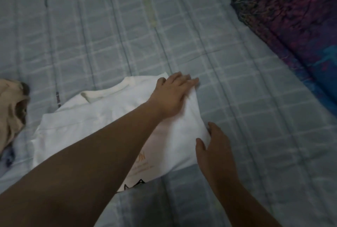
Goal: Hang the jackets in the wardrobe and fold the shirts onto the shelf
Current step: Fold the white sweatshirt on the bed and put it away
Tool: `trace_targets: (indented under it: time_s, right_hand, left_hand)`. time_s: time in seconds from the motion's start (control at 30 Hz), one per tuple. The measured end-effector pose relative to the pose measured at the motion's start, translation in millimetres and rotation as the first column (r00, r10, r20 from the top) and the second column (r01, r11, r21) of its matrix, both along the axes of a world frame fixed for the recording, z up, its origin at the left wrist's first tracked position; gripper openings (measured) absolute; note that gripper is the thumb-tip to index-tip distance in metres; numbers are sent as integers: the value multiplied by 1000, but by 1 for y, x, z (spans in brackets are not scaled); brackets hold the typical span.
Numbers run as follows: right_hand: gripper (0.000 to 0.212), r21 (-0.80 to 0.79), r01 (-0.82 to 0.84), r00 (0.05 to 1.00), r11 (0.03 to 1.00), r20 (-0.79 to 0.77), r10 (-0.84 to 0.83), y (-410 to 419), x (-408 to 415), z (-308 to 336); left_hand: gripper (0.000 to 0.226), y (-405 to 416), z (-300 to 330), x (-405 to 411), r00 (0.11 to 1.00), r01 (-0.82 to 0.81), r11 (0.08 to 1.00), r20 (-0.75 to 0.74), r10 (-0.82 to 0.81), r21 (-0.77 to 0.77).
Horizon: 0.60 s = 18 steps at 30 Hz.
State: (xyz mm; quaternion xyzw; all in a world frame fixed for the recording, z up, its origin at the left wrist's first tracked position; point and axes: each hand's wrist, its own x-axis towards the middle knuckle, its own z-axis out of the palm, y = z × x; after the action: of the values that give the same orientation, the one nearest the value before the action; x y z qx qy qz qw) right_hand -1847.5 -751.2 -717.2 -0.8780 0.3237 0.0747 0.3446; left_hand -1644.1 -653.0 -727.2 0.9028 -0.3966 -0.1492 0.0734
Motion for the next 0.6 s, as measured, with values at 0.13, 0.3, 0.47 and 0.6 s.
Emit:
trace_targets:
  time_s: [0.13, 0.3, 0.47, 0.6]
  right_hand:
    - [44, 32, 34, 980, 999, -198, -27, -6, 9, 11]
    - [25, 111, 60, 966, 992, -257, -30, -6, 17, 14]
    - [17, 208, 85, 986, 974, -161, -52, 20, 21, 49]
    - [25, 266, 34, 999, 963, -13, -32, 78, 19, 99]
  left_hand:
    - [70, -11, 10, 23, 994, 91, 986, -79, -80, 138]
    - [35, -11, 8, 25, 999, -30, 997, -38, 28, -75]
    - [22, 33, 26, 27, 982, -129, 906, -179, 61, -403]
    - [33, 91, 65, 25, 834, -466, 714, -529, 158, -523]
